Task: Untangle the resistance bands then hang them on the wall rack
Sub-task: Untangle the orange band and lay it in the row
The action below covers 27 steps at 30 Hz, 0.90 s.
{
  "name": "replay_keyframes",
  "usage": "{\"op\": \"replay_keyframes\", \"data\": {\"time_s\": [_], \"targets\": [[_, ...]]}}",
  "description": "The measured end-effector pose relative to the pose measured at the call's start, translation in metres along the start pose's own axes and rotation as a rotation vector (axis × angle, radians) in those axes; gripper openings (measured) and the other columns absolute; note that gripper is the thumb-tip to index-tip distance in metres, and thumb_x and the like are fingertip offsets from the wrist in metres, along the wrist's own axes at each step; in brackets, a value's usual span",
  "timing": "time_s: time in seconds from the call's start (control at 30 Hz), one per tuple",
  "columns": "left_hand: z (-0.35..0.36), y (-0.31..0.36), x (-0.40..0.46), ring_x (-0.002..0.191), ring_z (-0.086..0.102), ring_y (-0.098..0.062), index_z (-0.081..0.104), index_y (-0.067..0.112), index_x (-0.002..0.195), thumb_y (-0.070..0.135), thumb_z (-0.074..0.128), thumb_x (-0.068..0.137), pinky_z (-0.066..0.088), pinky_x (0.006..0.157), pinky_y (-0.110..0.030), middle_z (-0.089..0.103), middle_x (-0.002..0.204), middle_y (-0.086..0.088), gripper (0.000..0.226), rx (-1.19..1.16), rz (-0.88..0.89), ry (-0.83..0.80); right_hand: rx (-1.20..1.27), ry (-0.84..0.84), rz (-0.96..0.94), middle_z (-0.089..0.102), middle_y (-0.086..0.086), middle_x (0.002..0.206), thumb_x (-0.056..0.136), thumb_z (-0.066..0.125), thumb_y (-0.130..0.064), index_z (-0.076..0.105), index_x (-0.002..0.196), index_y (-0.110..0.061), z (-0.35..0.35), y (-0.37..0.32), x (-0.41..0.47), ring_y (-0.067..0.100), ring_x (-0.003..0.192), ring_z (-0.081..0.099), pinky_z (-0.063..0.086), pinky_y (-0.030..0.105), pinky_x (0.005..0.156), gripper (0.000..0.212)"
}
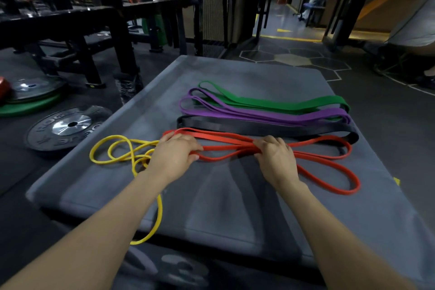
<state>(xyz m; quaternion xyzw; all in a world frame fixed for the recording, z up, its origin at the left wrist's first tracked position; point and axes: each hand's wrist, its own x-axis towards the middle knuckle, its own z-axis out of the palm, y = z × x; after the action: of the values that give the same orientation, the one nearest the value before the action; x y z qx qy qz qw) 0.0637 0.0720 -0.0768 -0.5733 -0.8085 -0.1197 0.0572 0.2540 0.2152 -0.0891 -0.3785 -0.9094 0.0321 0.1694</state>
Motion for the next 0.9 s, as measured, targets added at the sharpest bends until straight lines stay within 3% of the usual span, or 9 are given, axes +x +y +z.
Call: {"op": "replay_keyframes", "data": {"time_s": [0.17,0.27,0.43,0.57,0.67,0.77,0.9], "targets": [[0.003,0.014,0.006,0.126,0.041,-0.011,0.056,0.034,0.124,0.040,0.063,0.081,0.013,0.112,-0.030,0.053,0.128,0.014,0.044,0.048,0.049,-0.004,-0.012,0.002,0.074,0.056,0.007,0.121,0.086,0.054,-0.009,0.057,0.123,-0.016,-0.010,0.010,-0.008,0.029,0.114,0.047,0.040,0.039,0.091,0.038],[0.008,0.035,0.017,0.123,0.045,-0.014,0.057,0.031,0.123,0.039,0.065,0.080,0.022,0.108,-0.030,0.056,0.125,0.011,0.044,-0.019,0.120,0.034,0.002,-0.015,0.134,0.055,0.008,0.122,0.084,0.059,-0.009,0.057,0.124,-0.013,-0.018,0.025,-0.015,0.031,0.116,0.047,0.041,0.041,0.094,0.040],[0.027,0.075,0.033,0.121,0.046,-0.017,0.053,0.030,0.127,0.031,0.062,0.083,0.036,0.101,-0.031,0.053,0.126,0.007,0.045,-0.085,0.211,0.007,0.033,-0.097,0.198,0.058,0.012,0.117,0.079,0.068,-0.020,0.061,0.117,-0.012,-0.038,0.057,-0.032,0.034,0.112,0.048,0.044,0.044,0.093,0.039],[0.040,0.101,0.045,0.123,0.044,-0.017,0.046,0.028,0.134,0.025,0.059,0.087,0.037,0.101,-0.032,0.046,0.133,0.007,0.049,-0.114,0.201,-0.010,0.017,-0.232,0.271,0.054,0.009,0.115,0.076,0.072,-0.033,0.062,0.113,-0.020,-0.051,0.094,-0.051,0.032,0.116,0.044,0.040,0.043,0.097,0.041],[0.045,0.120,0.053,0.124,0.044,-0.017,0.043,0.026,0.136,0.024,0.057,0.089,0.035,0.101,-0.033,0.044,0.136,0.006,0.050,-0.106,0.214,-0.004,0.021,-0.256,0.328,0.052,0.008,0.113,0.079,0.069,-0.035,0.064,0.100,-0.021,-0.056,0.120,-0.064,0.032,0.115,0.042,0.038,0.042,0.098,0.026],[0.050,0.132,0.061,0.124,0.045,-0.019,0.043,0.024,0.136,0.026,0.058,0.089,0.035,0.103,-0.033,0.045,0.137,0.005,0.050,-0.135,0.219,-0.017,0.080,-0.223,0.337,0.053,0.004,0.097,0.086,0.062,-0.028,0.055,0.080,-0.019,-0.059,0.132,-0.068,0.030,0.103,0.049,0.041,0.037,0.085,0.013],[0.054,0.144,0.071,0.121,0.048,-0.020,0.046,0.025,0.134,0.029,0.059,0.088,0.037,0.102,-0.036,0.051,0.131,0.003,0.047,-0.134,0.252,-0.037,0.320,-0.080,0.286,0.055,-0.001,0.072,0.093,0.053,-0.022,0.055,0.089,-0.012,-0.065,0.137,-0.057,0.020,0.072,0.053,0.040,0.030,0.064,0.011]]}}
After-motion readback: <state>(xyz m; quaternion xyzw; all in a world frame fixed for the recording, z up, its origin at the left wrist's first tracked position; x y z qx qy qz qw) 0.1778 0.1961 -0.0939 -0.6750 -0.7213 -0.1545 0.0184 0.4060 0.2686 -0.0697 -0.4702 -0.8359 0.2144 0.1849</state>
